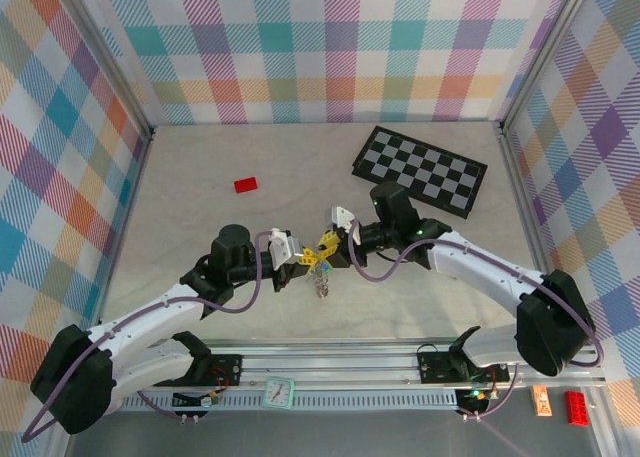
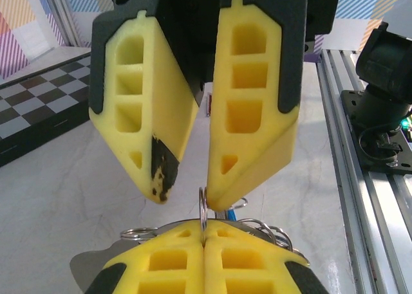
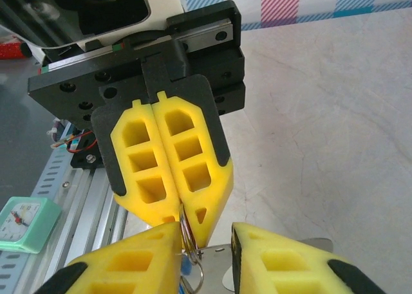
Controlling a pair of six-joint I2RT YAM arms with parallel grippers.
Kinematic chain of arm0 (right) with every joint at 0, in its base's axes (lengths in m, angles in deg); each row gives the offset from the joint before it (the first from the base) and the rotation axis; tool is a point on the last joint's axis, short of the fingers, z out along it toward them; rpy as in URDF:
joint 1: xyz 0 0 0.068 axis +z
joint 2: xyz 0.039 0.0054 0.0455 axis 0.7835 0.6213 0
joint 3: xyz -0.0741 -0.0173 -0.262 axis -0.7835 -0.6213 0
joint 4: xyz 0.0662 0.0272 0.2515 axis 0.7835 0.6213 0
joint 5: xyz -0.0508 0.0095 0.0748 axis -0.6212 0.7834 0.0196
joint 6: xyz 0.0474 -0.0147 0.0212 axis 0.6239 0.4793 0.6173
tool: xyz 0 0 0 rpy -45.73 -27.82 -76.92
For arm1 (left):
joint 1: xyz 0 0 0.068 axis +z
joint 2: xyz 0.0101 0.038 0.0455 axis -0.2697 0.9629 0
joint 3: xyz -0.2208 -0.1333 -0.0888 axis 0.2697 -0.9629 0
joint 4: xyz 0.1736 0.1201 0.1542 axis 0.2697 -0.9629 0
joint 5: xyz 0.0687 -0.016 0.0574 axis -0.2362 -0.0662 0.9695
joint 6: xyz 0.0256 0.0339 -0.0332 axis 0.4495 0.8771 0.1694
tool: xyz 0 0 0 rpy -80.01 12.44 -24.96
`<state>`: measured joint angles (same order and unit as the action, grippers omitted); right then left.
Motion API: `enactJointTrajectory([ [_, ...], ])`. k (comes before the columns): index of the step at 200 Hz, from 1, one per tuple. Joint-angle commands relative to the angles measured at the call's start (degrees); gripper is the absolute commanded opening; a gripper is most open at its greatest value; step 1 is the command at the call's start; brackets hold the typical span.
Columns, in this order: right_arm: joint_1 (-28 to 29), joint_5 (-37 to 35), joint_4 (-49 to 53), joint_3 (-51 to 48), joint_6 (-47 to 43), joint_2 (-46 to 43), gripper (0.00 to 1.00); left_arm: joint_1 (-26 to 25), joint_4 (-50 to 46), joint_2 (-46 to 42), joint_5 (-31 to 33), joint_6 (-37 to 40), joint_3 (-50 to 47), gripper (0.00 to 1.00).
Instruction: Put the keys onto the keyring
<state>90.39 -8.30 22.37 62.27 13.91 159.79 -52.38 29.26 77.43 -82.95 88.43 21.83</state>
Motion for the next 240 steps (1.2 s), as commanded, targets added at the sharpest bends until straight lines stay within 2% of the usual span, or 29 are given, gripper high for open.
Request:
enactJointTrajectory([
  [1, 0.2, 2.7, -1.0, -0.4, -0.5, 1.0, 0.24, -0.4, 4.6, -0.7, -2.5, -0.7, -0.4, 0.0],
  [31, 0.2, 3.7, -0.3, -0.1, -1.0, 1.7, 0.22, -0.5, 5.6, -0.6, -2.2, -1.0, -0.5, 0.0],
  [39, 0.2, 3.9, 0.2, 0.1, -1.3, 1.9, 0.18, -0.5, 5.7, -0.6, -2.2, -1.0, -0.5, 0.0],
  [53, 0.2, 4.1, 1.1, 0.8, -1.9, 2.0, 0.04, -0.4, 5.6, -0.7, -1.7, -1.2, -0.5, 0.0],
  [59, 0.2, 4.1, 1.6, 1.1, -2.3, 1.9, 0.0, -0.4, 5.3, -0.8, -1.3, -1.3, -0.4, 0.04],
  [82, 0.3, 2.7, 5.1, 2.6, -4.7, 1.1, 0.0, -0.4, 1.9, -1.8, 0.4, 0.0, 0.3, 0.21],
  [106, 0.8, -0.9, 11.5, 5.5, -9.1, 0.8, 0.0, -0.4, -5.2, -2.8, 1.8, 2.8, 2.2, 0.26],
  [145, 2.6, -5.5, 19.4, 9.9, -14.5, 1.5, 0.0, -0.4, -13.5, -2.8, 3.3, 6.7, 5.3, 0.24],
  [201, 5.1, -8.2, 25.5, 14.7, -18.8, 3.2, 0.0, -0.4, -13.7, -2.1, 2.7, 7.0, 6.4, 0.22],
  [240, 7.0, -9.7, 28.2, 17.3, -20.7, 5.1, 0.0, -0.4, -13.2, -2.1, 2.2, 7.0, 6.6, 0.12],
])
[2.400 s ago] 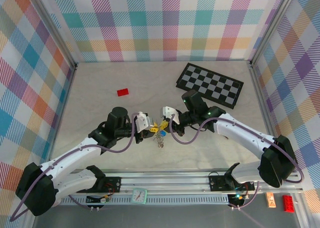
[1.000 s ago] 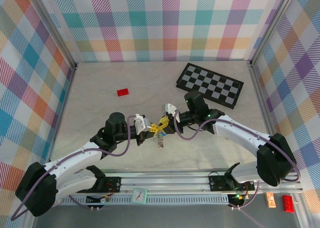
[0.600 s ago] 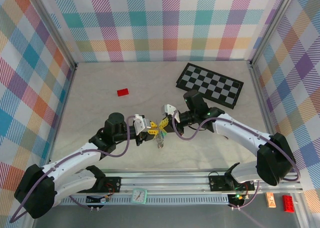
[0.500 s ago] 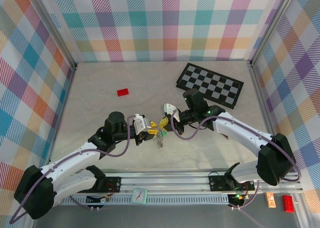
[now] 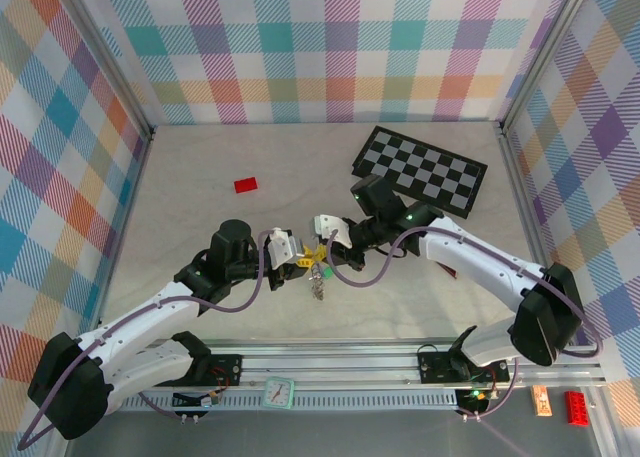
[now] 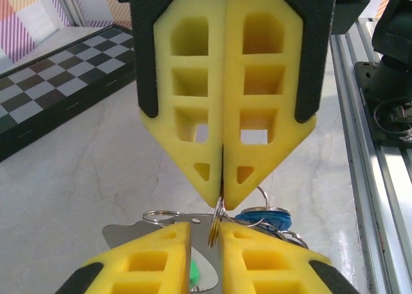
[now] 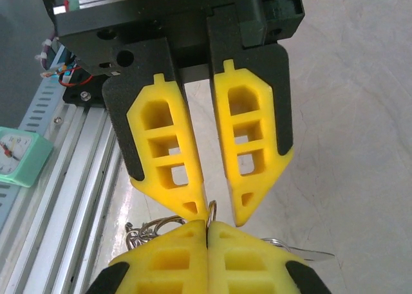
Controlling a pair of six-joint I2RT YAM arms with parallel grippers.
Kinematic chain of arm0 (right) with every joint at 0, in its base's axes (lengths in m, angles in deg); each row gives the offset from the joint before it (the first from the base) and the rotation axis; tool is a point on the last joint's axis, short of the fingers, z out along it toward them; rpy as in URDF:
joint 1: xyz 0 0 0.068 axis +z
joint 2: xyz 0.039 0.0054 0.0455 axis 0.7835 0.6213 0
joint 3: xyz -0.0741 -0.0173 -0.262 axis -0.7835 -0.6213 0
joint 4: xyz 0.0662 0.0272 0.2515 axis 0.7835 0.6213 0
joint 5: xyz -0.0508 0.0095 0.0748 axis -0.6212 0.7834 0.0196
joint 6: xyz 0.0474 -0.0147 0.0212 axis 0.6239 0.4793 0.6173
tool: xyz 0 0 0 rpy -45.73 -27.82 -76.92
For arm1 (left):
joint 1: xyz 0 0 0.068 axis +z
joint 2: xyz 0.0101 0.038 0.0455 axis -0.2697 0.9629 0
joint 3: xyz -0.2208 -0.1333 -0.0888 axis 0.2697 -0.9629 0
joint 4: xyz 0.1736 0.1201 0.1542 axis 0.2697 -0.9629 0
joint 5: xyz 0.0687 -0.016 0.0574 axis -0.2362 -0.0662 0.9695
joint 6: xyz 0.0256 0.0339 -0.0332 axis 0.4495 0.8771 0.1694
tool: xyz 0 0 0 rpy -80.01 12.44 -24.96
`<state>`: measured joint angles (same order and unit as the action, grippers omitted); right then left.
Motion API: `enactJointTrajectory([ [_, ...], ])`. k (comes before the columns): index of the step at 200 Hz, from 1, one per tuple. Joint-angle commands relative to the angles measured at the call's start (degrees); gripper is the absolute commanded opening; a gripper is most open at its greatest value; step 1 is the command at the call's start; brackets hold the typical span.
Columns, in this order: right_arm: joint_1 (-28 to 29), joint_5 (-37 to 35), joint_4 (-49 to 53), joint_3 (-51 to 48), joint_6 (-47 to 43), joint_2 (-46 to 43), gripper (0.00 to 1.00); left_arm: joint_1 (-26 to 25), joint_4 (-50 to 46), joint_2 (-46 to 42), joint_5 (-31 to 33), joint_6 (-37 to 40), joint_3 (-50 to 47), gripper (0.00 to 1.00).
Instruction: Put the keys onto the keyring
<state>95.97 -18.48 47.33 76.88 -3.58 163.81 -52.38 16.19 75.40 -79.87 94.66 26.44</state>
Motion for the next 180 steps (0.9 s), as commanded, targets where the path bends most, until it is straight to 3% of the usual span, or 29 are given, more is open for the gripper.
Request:
enactJointTrajectory([
  [1, 1.4, 0.5, 3.2, 2.7, -3.3, 1.1, 0.0, -0.4, -0.1, 0.0, -1.0, 0.7, 2.0, 0.12],
  [43, 1.4, 0.9, -0.5, 1.4, 0.0, 0.5, 0.0, -0.5, 1.4, -0.2, -2.6, -0.2, 1.5, 0.0],
  [61, 0.6, -0.5, -4.5, -0.7, 4.1, -1.2, 0.21, -0.5, 2.3, -0.5, -2.8, -0.9, 0.8, 0.0],
  [88, -2.4, -1.1, -11.2, -5.1, 14.8, -5.2, 0.33, -0.4, 4.0, -1.2, -1.8, -2.3, -0.5, 0.0],
  [135, -3.2, -2.2, -16.5, -11.7, 36.9, -11.0, 0.36, -0.4, 9.8, -1.2, -0.2, -6.4, -2.9, 0.0],
  [180, -3.1, -1.0, -12.9, -11.1, 54.2, -10.5, 0.32, -0.5, 10.6, -1.2, 0.6, -7.4, -3.2, 0.0],
])
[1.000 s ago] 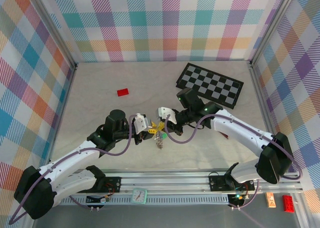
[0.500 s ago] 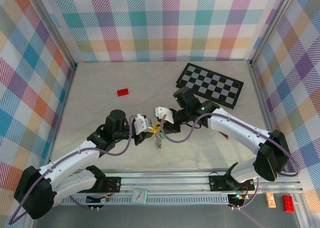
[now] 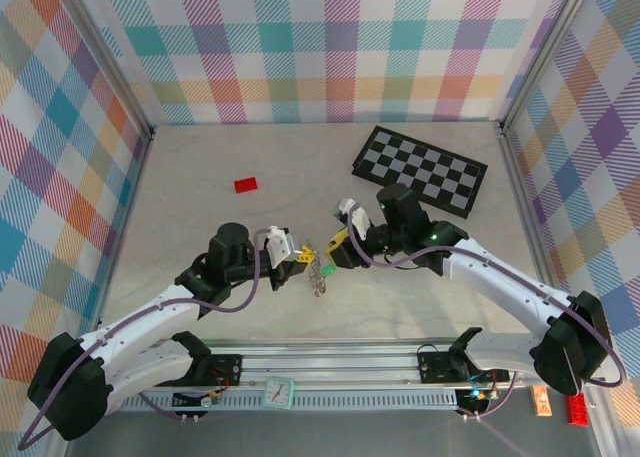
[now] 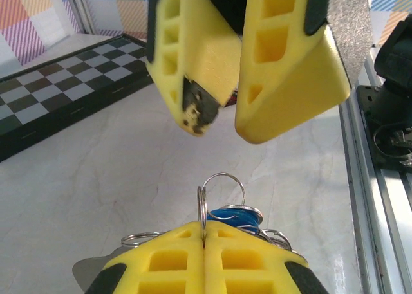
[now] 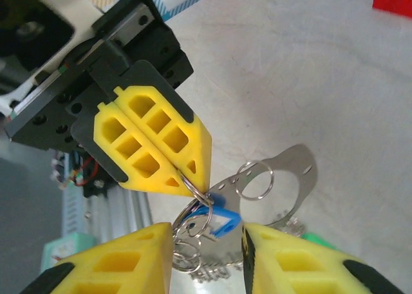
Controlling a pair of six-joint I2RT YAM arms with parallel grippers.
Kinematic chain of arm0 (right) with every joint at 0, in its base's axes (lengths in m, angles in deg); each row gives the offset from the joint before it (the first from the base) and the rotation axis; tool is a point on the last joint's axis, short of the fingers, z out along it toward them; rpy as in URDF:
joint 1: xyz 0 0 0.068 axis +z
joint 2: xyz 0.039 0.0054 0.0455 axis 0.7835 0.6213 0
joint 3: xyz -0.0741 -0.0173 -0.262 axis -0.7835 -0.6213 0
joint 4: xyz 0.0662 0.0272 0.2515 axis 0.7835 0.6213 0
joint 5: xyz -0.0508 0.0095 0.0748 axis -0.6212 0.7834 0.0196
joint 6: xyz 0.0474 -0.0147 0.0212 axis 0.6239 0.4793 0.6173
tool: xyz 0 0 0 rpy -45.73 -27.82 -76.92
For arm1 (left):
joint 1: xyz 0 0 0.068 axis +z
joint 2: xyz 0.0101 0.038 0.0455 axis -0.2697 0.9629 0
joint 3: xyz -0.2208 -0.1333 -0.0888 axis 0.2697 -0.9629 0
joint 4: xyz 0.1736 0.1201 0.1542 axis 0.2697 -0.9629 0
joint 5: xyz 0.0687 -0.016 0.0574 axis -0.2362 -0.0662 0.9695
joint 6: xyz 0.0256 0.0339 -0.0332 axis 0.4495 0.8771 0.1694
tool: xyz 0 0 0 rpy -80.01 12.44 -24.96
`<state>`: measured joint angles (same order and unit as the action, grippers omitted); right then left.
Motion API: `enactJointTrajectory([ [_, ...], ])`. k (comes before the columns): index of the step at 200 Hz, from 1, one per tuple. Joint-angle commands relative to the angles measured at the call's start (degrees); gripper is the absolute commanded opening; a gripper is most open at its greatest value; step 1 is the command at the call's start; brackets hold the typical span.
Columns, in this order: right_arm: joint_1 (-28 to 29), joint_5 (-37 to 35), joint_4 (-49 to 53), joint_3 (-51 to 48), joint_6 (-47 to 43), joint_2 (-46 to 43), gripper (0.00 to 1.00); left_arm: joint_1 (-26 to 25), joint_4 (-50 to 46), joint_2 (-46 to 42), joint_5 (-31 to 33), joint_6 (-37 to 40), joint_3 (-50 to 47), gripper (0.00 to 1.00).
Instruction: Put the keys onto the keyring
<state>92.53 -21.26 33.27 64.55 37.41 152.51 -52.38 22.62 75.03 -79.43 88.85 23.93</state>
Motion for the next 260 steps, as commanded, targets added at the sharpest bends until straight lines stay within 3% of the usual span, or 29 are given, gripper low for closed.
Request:
enactJointTrajectory([
  [1, 0.3, 1.9, 1.4, 1.4, 13.4, 1.0, 0.32, -0.5, 4.2, -0.8, 0.1, -1.6, -0.7, 0.0],
  [54, 0.6, 6.1, 5.3, 5.1, 18.2, 5.9, 0.25, -0.5, 4.4, -0.6, 0.7, -1.9, -0.7, 0.0],
  [131, 0.5, 4.1, 5.8, 4.5, 17.4, 6.1, 0.02, -0.5, 6.3, -0.5, 0.5, -2.3, -1.2, 0.0],
  [198, -1.4, 11.5, 5.0, 6.1, 18.0, 12.0, 0.0, -0.5, 10.2, -0.8, -2.2, -2.2, -2.2, 0.0],
  [215, -1.7, 11.6, 4.8, 6.2, 18.0, 11.8, 0.08, -0.5, 10.2, -0.9, -2.1, -2.0, -2.2, 0.0],
  [237, -2.2, 10.0, 6.0, 6.3, 16.3, 10.0, 0.26, -0.5, 9.8, -0.9, -1.9, -1.8, -2.3, 0.0],
  [260, -2.3, 5.7, 6.9, 6.2, 11.3, 6.8, 0.36, -0.5, 9.8, -0.7, -1.9, -1.9, -2.6, 0.0],
])
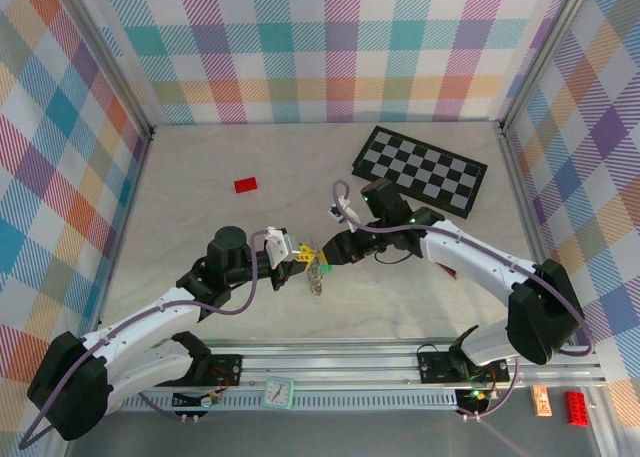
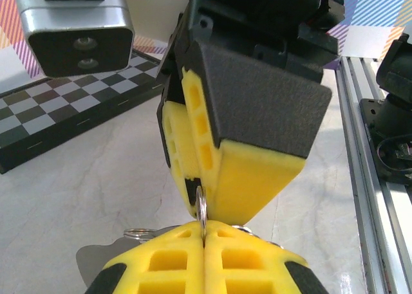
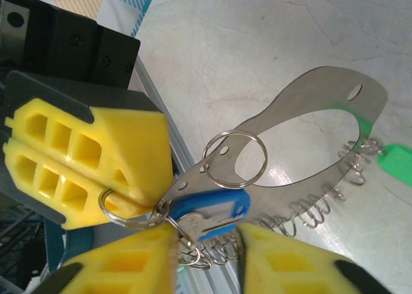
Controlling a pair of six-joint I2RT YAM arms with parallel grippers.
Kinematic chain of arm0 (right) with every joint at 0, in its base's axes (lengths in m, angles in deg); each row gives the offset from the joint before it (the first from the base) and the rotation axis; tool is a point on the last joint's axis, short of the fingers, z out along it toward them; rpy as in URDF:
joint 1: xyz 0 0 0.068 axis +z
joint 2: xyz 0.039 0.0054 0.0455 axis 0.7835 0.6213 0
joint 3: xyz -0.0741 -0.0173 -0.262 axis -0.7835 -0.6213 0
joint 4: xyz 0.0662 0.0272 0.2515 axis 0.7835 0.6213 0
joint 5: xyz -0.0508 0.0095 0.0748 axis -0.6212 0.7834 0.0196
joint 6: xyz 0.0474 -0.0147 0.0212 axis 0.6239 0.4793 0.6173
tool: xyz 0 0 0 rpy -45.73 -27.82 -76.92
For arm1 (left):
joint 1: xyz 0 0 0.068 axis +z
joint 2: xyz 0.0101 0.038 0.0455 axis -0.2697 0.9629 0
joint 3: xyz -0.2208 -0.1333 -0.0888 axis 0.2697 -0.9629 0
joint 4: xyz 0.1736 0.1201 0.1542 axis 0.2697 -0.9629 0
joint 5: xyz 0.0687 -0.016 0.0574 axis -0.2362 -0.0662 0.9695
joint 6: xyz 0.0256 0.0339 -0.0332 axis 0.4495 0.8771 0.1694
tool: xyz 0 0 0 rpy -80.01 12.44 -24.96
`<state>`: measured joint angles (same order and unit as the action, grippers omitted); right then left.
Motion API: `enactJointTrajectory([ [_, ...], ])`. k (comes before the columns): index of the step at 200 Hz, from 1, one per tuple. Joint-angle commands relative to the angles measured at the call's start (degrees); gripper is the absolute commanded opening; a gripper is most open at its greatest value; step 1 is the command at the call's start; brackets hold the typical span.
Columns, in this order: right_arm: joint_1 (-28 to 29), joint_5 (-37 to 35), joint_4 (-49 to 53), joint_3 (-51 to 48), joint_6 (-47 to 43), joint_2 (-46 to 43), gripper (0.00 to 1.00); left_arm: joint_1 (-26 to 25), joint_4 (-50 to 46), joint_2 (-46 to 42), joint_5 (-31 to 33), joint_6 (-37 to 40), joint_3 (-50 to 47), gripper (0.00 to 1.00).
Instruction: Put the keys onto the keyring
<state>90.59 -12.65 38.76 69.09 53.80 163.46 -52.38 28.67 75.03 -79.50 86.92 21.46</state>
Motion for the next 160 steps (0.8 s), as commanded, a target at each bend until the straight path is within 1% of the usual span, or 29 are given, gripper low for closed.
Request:
enactJointTrajectory([
  [1, -0.3, -3.2, 1.3, 1.5, -5.4, -4.3, 0.36, -0.5, 3.8, -0.8, -1.8, 0.0, -0.1, 0.0],
  [21, -0.2, -6.7, -3.6, -1.9, -11.3, -8.2, 0.41, -0.5, 4.5, -0.8, -1.8, -0.4, -0.4, 0.0],
  [42, 0.7, -5.8, -12.3, -7.6, -20.6, -12.9, 0.43, -0.5, 4.9, -0.8, -1.9, -0.7, -0.6, 0.0],
  [50, 1.2, -5.5, -15.9, -9.8, -26.3, -14.3, 0.43, -0.5, 5.3, -0.7, -2.0, -0.8, -0.8, 0.0],
  [65, 1.9, -4.5, -21.9, -12.8, -32.6, -15.8, 0.43, -0.5, 5.9, -0.5, -2.4, -1.0, -0.9, 0.0],
  [79, 1.9, -4.0, -23.9, -13.2, -34.5, -15.1, 0.43, -0.5, 6.9, -0.3, -2.8, -1.5, -1.1, 0.0],
  [92, 2.0, -2.7, -23.6, -12.2, -35.5, -13.3, 0.41, -0.5, 7.2, -0.1, -3.3, -1.8, -1.1, 0.0],
  [117, 1.9, -0.7, -25.8, -11.8, -35.2, -10.2, 0.36, -0.5, 7.7, 0.3, -4.2, -1.9, -1.2, 0.0],
  [160, 1.9, -0.7, -28.2, -12.5, -36.1, -8.0, 0.25, -0.5, 8.7, 0.7, -4.9, -2.2, -1.4, 0.0],
])
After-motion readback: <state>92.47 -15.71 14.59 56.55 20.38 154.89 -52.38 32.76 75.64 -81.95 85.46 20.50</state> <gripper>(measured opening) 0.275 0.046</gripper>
